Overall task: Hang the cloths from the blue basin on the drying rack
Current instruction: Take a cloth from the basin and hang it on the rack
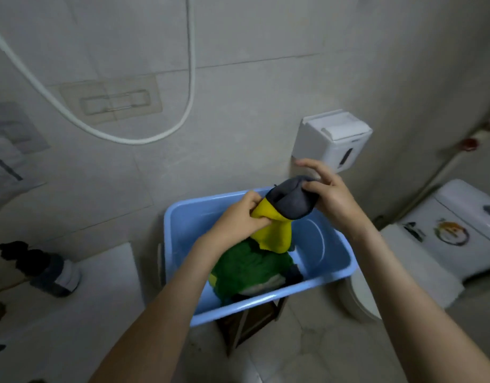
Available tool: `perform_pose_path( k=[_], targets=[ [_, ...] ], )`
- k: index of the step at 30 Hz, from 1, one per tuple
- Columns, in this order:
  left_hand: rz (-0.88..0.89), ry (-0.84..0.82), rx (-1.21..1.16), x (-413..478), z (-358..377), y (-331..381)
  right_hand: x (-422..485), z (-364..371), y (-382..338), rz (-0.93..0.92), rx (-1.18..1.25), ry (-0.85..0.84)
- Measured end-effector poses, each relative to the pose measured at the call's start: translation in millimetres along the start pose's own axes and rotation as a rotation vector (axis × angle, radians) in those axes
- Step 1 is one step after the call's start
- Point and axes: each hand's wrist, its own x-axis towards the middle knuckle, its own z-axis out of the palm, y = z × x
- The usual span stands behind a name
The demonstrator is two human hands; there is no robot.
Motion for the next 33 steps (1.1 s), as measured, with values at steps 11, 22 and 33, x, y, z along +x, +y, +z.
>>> perform_pose_path(
  k=[11, 22, 33],
  targets=[
    [0.38, -0.58, -0.066, -20.2, 106.4, 119.7, -178.2, -92.2, -29.4, -0.149, -0.047, 0.663],
    [0.533, -0.921, -0.161, -159.5, 248.5, 198.0, -440.4, -105.8, -34.0, -0.168, 0.075, 0.942],
    [0.64, -1.22, -0.098, -337.9, 296.7, 205.9, -628.5, -25.4, -0.7, 0.18, -0.293, 1.427]
  ],
)
